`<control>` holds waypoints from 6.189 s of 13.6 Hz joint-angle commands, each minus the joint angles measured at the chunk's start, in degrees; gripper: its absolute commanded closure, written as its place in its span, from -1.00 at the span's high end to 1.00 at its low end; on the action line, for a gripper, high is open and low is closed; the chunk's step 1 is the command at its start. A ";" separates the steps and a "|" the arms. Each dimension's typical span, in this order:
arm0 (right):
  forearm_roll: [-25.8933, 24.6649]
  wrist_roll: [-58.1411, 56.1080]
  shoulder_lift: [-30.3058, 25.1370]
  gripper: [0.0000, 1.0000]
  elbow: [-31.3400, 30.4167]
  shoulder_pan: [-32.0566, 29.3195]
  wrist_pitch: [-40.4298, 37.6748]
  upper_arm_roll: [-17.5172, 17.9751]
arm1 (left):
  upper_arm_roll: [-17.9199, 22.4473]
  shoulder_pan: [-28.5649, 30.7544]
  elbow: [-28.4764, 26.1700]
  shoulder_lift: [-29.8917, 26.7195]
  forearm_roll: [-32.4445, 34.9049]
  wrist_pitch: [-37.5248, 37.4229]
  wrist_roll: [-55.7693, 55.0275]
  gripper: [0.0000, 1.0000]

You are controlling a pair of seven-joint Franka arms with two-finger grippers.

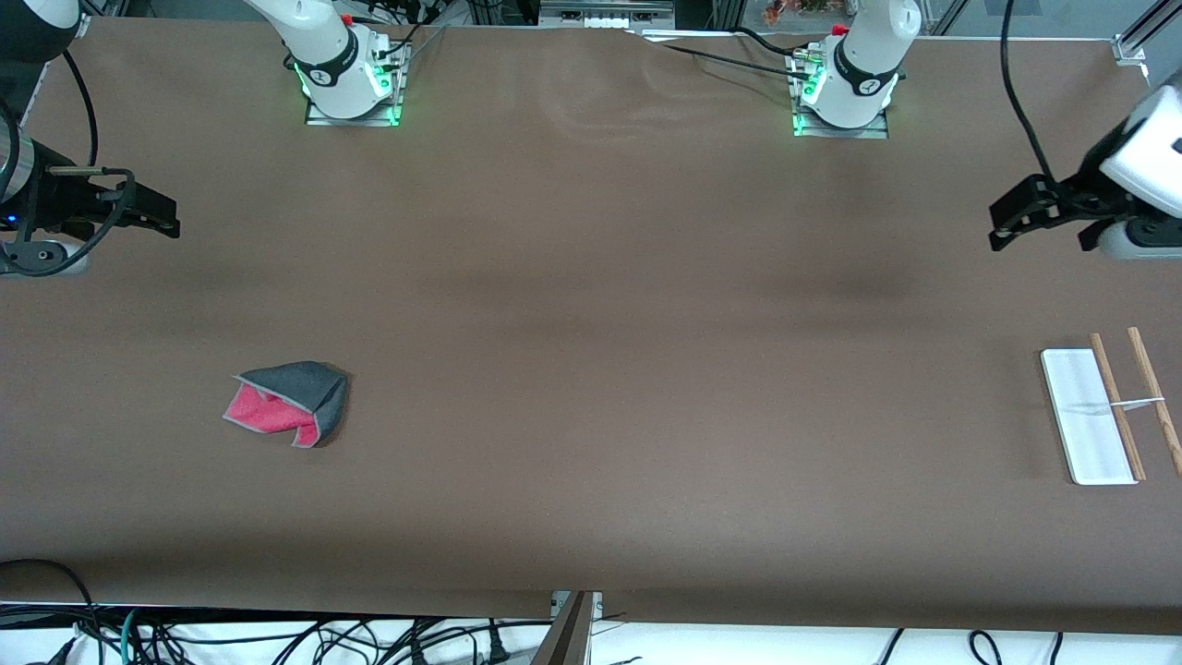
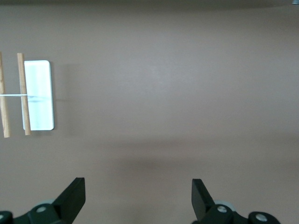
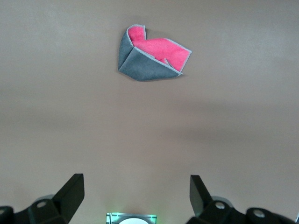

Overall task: Pass towel and hang on rack
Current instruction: 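Move the right gripper down onto the grey-pink towel, then close the right gripper on the towel's edge, then lift the towel with the right gripper while the left gripper approaches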

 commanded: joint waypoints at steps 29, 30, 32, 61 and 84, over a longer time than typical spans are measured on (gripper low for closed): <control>-0.35 1.02 27.29 1.00 -3.10 2.58 44.53 0.70 | 8.74 -4.18 -11.49 -8.22 -2.31 3.02 0.06 1.00; -0.35 0.67 28.35 1.00 -3.98 2.58 48.31 0.61 | 8.74 -4.18 -11.41 -8.22 -2.40 3.02 0.06 1.00; -0.18 0.14 29.49 1.00 -4.78 2.58 54.30 0.70 | 8.74 -4.18 -11.41 -8.22 -2.40 3.02 0.06 1.00; 6.24 12.18 37.06 0.99 -6.62 2.49 58.02 -0.36 | 9.00 -4.45 -11.06 -8.14 -2.31 2.67 -0.03 1.00; 6.06 2.16 28.80 -1.00 7.24 4.16 33.16 3.93 | 9.97 -4.71 -11.05 -8.05 -2.31 2.76 0.06 1.00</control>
